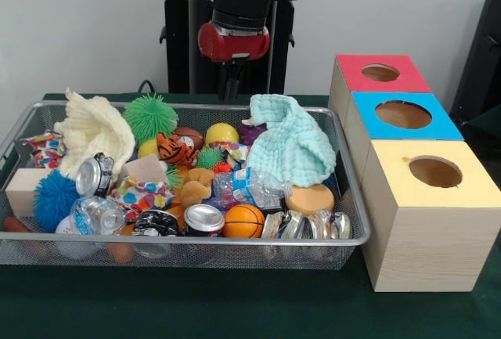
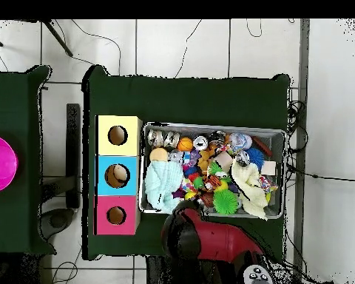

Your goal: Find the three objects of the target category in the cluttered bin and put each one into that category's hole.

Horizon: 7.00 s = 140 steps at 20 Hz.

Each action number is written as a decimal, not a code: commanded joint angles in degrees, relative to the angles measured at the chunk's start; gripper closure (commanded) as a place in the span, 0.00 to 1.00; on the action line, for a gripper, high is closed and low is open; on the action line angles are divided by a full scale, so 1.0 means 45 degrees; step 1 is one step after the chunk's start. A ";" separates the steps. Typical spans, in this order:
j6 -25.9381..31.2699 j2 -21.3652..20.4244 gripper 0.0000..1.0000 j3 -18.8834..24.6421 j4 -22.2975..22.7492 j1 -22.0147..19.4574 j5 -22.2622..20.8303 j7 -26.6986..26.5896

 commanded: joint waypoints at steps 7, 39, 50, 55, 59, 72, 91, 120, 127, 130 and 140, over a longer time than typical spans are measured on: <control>0.0853 0.0476 1.00 -0.0372 -0.1762 0.1514 0.0468 0.2379; 0.0250 0.1085 1.00 -0.1407 -0.2561 0.1802 0.1862 0.3695; -0.0077 0.1250 0.00 -0.1798 -0.2484 0.2029 0.2323 0.3576; -0.0534 0.1108 0.00 -0.1415 -0.2160 0.1674 0.2080 0.3330; 0.0352 0.0612 0.00 -0.0361 -0.2789 0.1519 -0.0182 0.0487; 0.2254 0.0160 0.00 0.3922 -0.2752 -0.0659 -0.5104 -0.2223; 0.1465 0.1472 0.00 0.3923 -0.3167 -0.1071 -0.6813 0.0416; -0.0288 0.0724 0.00 0.2029 -0.2843 -0.0827 -0.5730 0.2288; 0.0239 -0.0041 0.00 0.2808 -0.2319 -0.1171 -0.5719 0.1903; -0.0034 0.0833 0.00 0.2448 -0.3361 -0.0743 -0.5778 0.2015; -0.0531 0.2543 0.00 0.2217 -0.4781 -0.0453 -0.5770 0.2134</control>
